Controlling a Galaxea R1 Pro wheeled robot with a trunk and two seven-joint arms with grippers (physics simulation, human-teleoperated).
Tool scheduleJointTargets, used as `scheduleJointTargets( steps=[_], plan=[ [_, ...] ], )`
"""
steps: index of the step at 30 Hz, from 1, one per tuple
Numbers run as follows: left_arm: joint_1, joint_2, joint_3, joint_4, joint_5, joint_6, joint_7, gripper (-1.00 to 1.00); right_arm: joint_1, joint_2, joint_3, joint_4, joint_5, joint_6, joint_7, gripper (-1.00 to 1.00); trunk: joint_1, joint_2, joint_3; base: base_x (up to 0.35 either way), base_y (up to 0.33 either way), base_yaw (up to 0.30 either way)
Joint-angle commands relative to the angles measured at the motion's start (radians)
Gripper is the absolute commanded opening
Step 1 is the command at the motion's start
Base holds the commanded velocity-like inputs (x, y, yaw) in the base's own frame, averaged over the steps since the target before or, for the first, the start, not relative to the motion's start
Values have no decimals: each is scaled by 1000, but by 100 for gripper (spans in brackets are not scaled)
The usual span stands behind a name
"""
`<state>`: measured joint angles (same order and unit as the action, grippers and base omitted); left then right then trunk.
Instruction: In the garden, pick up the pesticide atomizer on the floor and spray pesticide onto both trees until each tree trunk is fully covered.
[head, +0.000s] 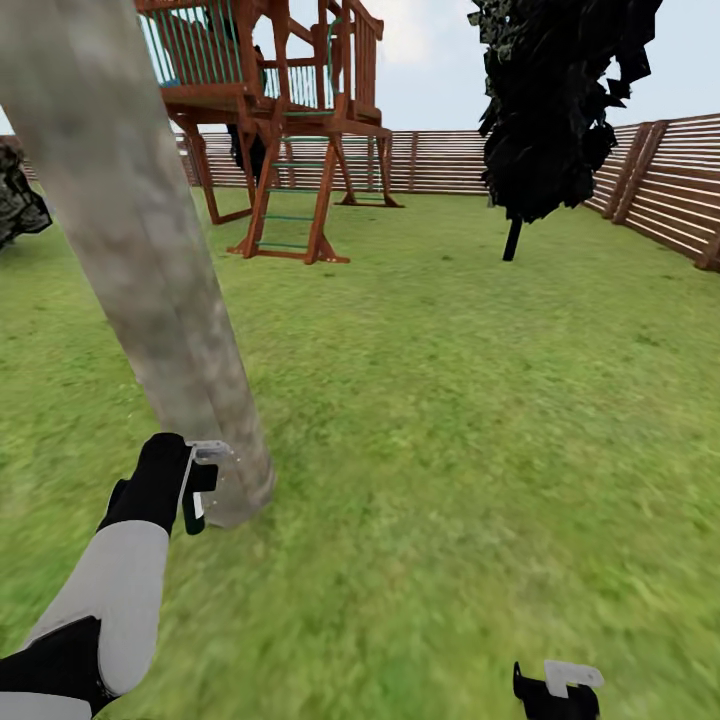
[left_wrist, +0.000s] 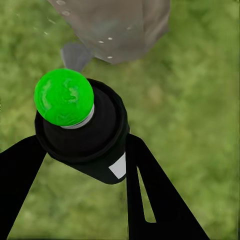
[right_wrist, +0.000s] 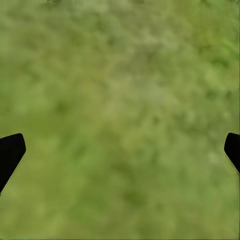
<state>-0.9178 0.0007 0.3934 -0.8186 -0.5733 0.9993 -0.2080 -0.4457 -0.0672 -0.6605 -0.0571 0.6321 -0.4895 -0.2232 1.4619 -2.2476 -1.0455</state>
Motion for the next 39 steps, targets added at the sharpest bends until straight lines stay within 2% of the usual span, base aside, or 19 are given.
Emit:
scheduleJointTargets(
  steps=[1, 12, 16, 18, 20, 22, 25, 29, 39],
  plan=[
    [-1, -1, 3, -1, -11, 2, -10, -100, -1, 0, -6, 2, 11, -3, -5, 100, 0, 0, -1, 159, -241, 277],
    [2, 1, 8, 10, -9, -5, -10, -100, -1, 0, -5, 2, 12, -3, -5, 100, 0, 0, -1, 158, -242, 277],
    [79, 8, 17, 12, -9, -17, -13, -100, -1, 0, -5, 2, 12, -3, -5, 100, 0, 0, -1, 148, -244, 277],
    [120, 1, 51, 41, -5, -71, -14, -100, -1, 0, -5, 2, 12, -3, -5, 100, 0, 0, -1, 160, -244, 276],
    [124, -2, 59, 106, -6, -105, -12, -100, -1, 0, -5, 2, 12, -3, -5, 100, 0, 0, -1, 154, -248, 276],
    [125, 6, 65, 125, -7, -122, -10, -100, -1, 0, -5, 2, 12, -3, -5, 100, 0, 0, -1, 104, -267, 277],
    [125, 4, 65, 128, -8, -126, -9, -100, -1, 0, -5, 2, 12, -3, -5, 100, 0, 0, -1, 16, -276, 277],
    [125, -25, 62, 128, -7, -126, -7, -100, -1, 0, -5, 2, 11, -3, -5, 100, 0, 0, -1, 1, -279, 264],
    [123, -16, 55, 124, -8, -127, -8, -100, -1, -2, -7, 2, 12, -2, -5, 100, 0, 0, -1, 119, -287, 57]
  ],
)
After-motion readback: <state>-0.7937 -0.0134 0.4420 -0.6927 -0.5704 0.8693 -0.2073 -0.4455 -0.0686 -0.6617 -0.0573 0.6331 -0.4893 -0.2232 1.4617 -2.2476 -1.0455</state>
